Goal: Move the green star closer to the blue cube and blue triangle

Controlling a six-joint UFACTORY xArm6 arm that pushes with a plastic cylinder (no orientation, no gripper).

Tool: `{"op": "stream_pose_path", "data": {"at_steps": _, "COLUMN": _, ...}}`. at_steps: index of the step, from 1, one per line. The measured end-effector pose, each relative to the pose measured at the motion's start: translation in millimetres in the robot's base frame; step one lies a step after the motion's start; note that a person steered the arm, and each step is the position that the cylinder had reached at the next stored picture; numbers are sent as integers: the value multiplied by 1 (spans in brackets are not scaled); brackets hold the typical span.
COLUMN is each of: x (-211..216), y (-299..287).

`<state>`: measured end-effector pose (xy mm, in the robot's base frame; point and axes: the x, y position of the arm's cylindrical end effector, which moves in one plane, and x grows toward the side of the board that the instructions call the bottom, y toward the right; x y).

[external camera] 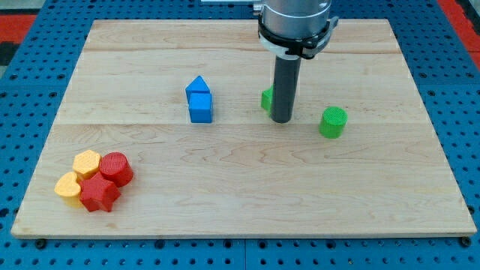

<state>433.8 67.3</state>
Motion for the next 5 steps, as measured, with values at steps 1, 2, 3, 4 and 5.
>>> {"op": "stream_pose_path", "data": {"at_steps": 1, "x": 0, "y": 32}}
{"op": "stream_pose_path", "data": {"at_steps": 2, "x": -11, "y": 35}}
{"op": "stream_pose_path", "data": {"at_steps": 3, "x": -34, "y": 11}}
{"op": "stream_pose_path", "data": {"at_steps": 4, "x": -38, "y": -7}}
{"op": "stream_pose_path", "data": {"at_steps": 5, "x": -38, "y": -18}}
